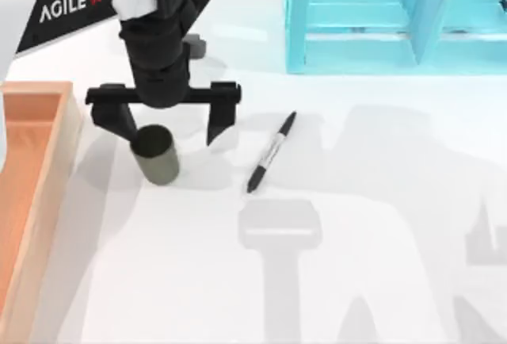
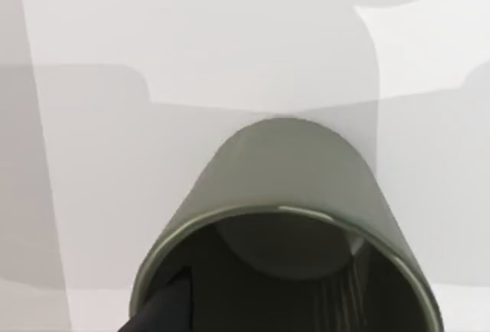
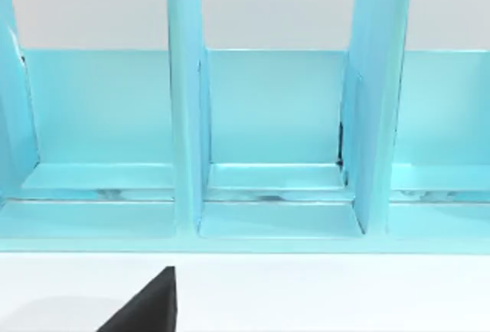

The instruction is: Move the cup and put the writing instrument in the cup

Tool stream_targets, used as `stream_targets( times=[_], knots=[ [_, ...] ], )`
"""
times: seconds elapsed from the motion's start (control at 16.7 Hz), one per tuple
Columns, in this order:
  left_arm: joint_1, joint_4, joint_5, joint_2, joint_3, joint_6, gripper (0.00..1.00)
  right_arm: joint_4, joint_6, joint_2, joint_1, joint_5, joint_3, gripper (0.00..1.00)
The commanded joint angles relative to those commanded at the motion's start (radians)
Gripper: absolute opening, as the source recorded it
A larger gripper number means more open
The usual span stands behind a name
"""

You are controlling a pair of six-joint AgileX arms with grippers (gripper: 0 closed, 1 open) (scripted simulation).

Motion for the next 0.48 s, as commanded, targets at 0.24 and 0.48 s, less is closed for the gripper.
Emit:
stream_targets(
  times=[0.24,0.48],
  knots=[
    [-0.002,-0.067,0.0,0.025,0.07,-0.002,1.0,0.0,0.0,0.0,0.0,0.0,0.0,1.0],
    [-0.005,-0.264,0.001,0.083,0.308,-0.005,1.0,0.0,0.0,0.0,0.0,0.0,0.0,1.0]
  ],
)
